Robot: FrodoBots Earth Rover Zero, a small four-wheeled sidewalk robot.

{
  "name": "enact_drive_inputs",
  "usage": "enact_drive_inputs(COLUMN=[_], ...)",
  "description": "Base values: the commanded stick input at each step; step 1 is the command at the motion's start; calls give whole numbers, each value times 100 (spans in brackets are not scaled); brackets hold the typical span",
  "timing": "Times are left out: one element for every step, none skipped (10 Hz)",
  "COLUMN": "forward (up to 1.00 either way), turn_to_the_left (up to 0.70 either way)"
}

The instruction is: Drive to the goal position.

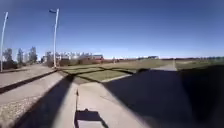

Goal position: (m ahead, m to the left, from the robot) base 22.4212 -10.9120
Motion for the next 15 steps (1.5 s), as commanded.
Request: enact_drive_inputs(forward=[0,0,0,0,0,0,0,0,0,0,0,0,0,0,0], turn_to_the_left=[-70,-70,-70,-70,-70,-70,-70,-70,-70,-70,-70,-70,-8,-4,7])
